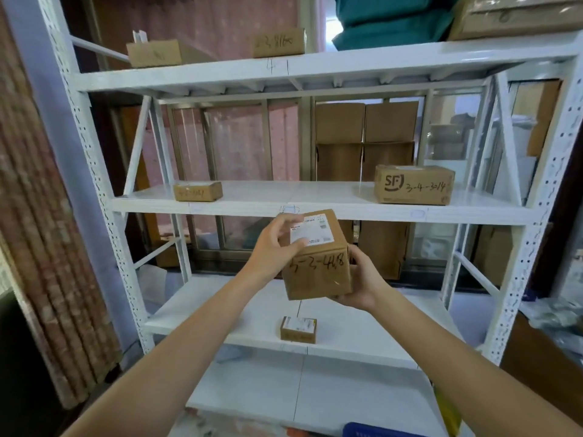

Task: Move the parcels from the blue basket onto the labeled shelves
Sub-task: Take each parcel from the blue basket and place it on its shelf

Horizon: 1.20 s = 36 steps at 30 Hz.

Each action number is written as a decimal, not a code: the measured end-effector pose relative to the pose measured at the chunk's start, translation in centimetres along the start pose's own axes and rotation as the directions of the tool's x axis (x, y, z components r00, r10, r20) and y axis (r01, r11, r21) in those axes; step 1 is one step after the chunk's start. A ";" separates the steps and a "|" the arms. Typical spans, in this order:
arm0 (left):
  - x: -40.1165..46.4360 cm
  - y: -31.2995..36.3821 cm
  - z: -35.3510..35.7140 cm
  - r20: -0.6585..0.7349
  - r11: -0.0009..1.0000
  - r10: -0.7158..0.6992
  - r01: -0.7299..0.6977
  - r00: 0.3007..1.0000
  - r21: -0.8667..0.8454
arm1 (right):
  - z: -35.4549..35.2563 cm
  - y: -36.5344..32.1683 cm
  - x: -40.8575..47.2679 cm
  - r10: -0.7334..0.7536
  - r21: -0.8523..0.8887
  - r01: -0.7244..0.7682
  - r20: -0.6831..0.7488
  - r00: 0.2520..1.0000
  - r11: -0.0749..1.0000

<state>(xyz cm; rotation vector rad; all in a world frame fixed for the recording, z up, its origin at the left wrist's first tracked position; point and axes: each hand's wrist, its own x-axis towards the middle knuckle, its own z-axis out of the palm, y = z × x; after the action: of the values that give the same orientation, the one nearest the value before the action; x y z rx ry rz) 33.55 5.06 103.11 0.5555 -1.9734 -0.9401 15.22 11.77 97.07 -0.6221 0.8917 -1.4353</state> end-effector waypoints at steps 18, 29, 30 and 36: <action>23.4 -3.6 -5.1 0.039 0.847 -0.353 0.337 0.935 -0.411 | 6.9 -14.8 17.8 -0.408 -0.479 0.298 -0.142 0.902 0.826; 33.3 -11.5 -5.7 0.100 0.836 -0.297 0.310 0.950 -0.454 | 4.9 -18.3 29.0 -0.441 -0.384 0.375 -0.099 0.892 0.844; 33.9 -12.3 -5.7 0.105 0.839 -0.291 0.306 0.951 -0.449 | 4.7 -18.0 29.6 -0.461 -0.442 0.369 -0.120 0.879 0.818; 36.5 -16.5 -5.5 0.167 0.850 -0.280 0.325 0.945 -0.415 | 4.0 -16.2 32.6 -0.513 -0.610 0.348 -0.112 0.851 0.712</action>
<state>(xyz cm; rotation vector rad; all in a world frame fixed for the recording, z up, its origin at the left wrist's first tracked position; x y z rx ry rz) 19.26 -31.99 110.65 0.5750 -1.7026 -1.5901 6.66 -22.17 107.91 -1.1696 1.5043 -1.7079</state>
